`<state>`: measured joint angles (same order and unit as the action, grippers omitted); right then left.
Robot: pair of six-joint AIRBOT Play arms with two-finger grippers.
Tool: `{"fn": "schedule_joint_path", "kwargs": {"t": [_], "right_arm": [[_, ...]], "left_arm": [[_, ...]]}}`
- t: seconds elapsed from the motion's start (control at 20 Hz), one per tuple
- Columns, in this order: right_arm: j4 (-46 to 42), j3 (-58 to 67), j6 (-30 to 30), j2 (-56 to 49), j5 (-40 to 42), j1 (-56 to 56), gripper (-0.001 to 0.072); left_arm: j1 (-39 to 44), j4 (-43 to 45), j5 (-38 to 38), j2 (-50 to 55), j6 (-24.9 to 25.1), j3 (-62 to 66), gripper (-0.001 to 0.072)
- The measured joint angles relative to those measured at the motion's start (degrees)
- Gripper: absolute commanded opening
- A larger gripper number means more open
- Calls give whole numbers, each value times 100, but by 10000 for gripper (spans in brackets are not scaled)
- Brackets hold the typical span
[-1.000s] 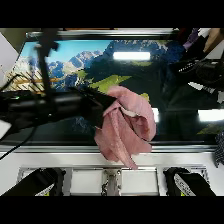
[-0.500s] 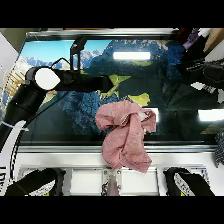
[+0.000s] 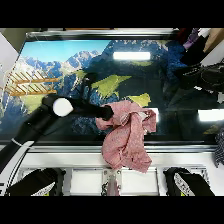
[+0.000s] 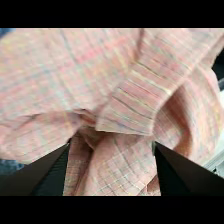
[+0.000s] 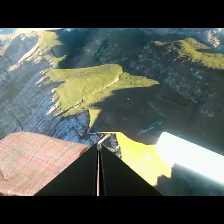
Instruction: Fold the clothes and pants, and hang the long-sleeved shirts on hangers.
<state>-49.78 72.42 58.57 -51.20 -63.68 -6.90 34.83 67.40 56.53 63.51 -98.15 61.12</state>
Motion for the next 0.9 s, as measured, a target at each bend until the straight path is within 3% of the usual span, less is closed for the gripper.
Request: {"fn": "schedule_joint_path", "kwargs": {"t": [0.25, 0.55, 0.6, 0.65, 0.7, 0.8, 0.85, 0.9], "right_arm": [[-7, 0, 20, 0, -260, 0, 21], [-267, -13, 168, 2, -367, 0, 21], [-413, -44, 280, 2, -367, 0, 21], [-562, -92, 398, 2, -369, 0, 21], [-728, -179, 540, 2, -372, 0, 21], [-981, -466, 761, 2, -369, 0, 40], [-1073, -667, 844, 0, -372, 0, 233], [-1126, -894, 890, -9, -365, 9, 489]], "left_arm": [[772, 769, -153, 739, -560, 461, 551], [940, 1134, -22, 1467, -879, 844, 550], [920, 1244, 4, 1541, -977, 861, 474], [901, 1329, 11, 1613, -1080, 874, 137], [885, 1414, 22, 1676, -1156, 881, 22], [872, 1510, 24, 1786, -1246, 892, 20], [866, 1530, 24, 1818, -1272, 898, 20], [859, 1569, 26, 1838, -1292, 901, 20]]}}
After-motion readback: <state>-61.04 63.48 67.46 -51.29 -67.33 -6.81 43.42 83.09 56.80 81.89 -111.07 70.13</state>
